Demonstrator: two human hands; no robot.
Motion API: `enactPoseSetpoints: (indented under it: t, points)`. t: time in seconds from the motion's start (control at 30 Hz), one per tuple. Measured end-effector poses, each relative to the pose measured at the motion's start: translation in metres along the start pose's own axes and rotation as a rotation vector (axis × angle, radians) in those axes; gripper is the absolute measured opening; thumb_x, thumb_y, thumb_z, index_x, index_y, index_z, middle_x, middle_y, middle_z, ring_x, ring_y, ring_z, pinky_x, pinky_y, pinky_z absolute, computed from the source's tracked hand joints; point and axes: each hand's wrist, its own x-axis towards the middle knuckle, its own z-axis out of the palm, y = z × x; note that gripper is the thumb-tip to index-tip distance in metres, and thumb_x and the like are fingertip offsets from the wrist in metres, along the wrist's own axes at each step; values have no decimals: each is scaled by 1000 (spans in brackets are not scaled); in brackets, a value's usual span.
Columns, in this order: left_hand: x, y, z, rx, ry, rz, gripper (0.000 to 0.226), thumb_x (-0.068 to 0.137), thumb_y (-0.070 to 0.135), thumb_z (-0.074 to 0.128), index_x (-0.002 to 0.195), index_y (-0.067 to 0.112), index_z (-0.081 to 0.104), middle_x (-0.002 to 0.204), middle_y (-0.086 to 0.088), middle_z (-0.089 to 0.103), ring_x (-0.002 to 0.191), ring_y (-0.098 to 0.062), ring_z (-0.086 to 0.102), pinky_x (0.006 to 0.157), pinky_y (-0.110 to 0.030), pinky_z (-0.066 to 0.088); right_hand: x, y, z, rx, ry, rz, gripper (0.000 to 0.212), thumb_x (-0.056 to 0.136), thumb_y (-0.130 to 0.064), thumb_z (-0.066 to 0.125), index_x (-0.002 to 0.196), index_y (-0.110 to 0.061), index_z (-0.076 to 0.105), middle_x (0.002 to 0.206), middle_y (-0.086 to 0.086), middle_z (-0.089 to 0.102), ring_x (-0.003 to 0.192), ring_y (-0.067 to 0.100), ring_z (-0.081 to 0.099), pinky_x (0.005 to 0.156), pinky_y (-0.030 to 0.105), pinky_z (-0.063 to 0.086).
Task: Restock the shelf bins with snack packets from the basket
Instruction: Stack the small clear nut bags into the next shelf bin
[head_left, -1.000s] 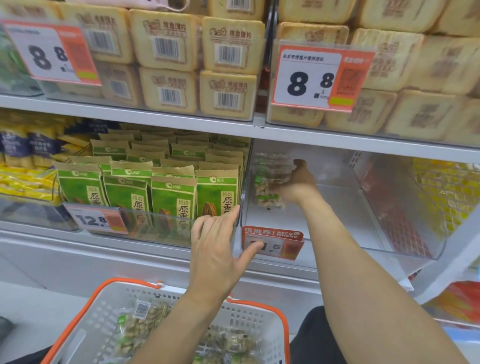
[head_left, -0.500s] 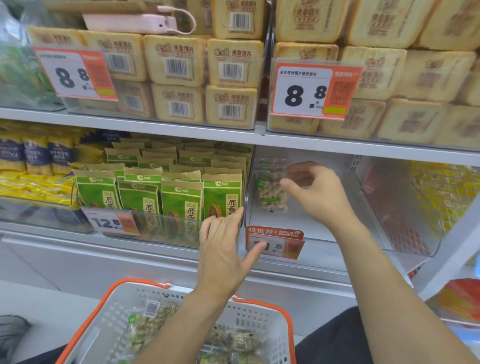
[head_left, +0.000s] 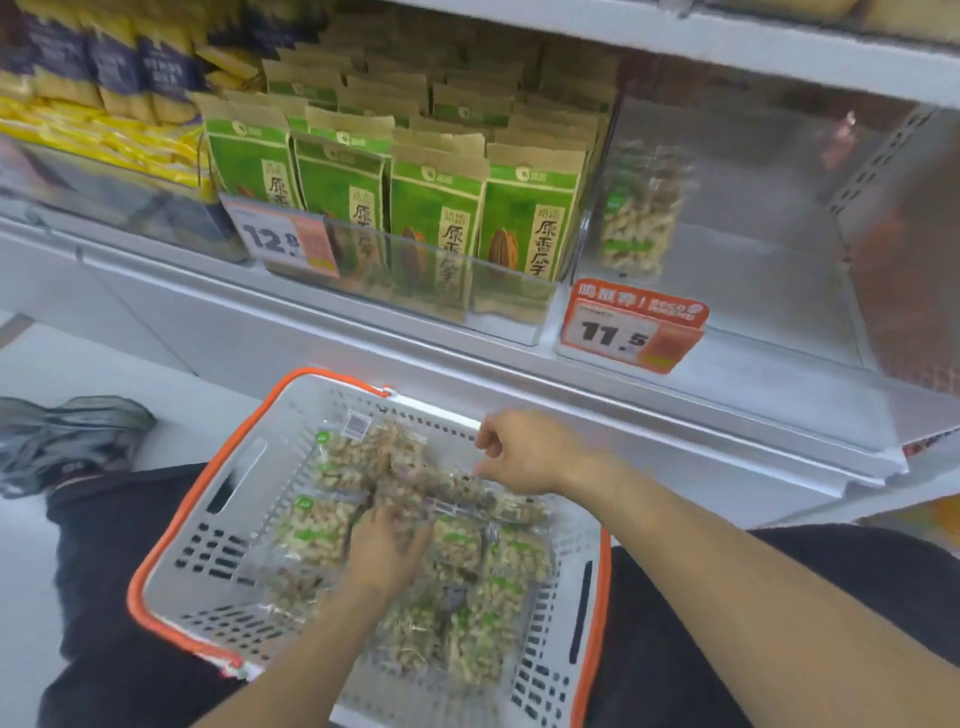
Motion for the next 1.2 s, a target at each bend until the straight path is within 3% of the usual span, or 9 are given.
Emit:
enactPoseSetpoints:
  t: [0.13,0.37,0.53,0.7,0.8,0.9,1.03,1.17,1.2]
  points:
    - [-7,-28,5,77,-31,8,57,92,48,61,137,15,49,134,-3,47,125,-22,44,105,-36,41,24,23,85,-37,-194,121,45,91,-33,64,132,-16,53,126,9,57,115,29,55,97,42,49]
    - [-1,-34,-4,163,119,9,61,88,45,68,140,21,49,143,-1,40,134,-20,37,116,-38,30,39,59,138,-94,-100,347,67,89,-7,58,150,-11,31,147,12,42,136,29,40,108,40,42]
    - [10,-20,-4,11,-6,-225,83,84,29,77,149,13,28,155,-17,24,129,-32,48,103,-35,48,39,58,141,-211,-106,398,36,89,7,44,116,-5,65,123,14,58,120,32,53,96,39,51]
    - [5,-14,-1,-7,-152,-357,111,72,40,86,152,9,14,114,-9,61,98,-24,64,81,-34,58,34,58,142,-279,-61,371,36,91,4,38,108,-14,64,112,8,67,105,28,63,95,40,49]
    - [-8,-13,-4,-279,-49,-412,99,63,37,91,141,10,37,113,1,62,92,-20,65,85,-37,57,35,49,132,-243,-85,353,31,90,2,44,109,-15,61,109,7,67,101,27,64,86,37,49]
    - [-19,-15,-16,-574,22,-439,53,71,24,88,114,3,65,86,-1,71,66,-11,62,71,-34,58,39,26,119,-92,-73,312,25,91,-14,56,115,-17,58,103,6,67,87,24,60,73,32,49]
    - [-29,-5,-44,-965,-6,-432,71,76,23,84,139,13,52,133,-12,61,107,-25,64,91,-44,55,36,-13,95,139,47,241,10,87,-25,63,88,-23,53,86,-3,60,81,20,58,65,30,46]
    - [-43,25,-88,-1158,-132,-227,61,88,28,73,144,22,48,129,-17,64,66,-34,67,89,-53,55,22,-54,44,275,225,34,21,79,-34,77,90,-26,61,87,-12,64,85,11,61,74,30,49]
    - [-47,31,-99,-1216,-192,-127,54,91,34,68,142,26,51,130,-13,65,73,-43,67,92,-61,51,15,-64,30,284,250,-34,24,77,-35,80,91,-27,62,88,-13,65,87,9,61,75,28,50]
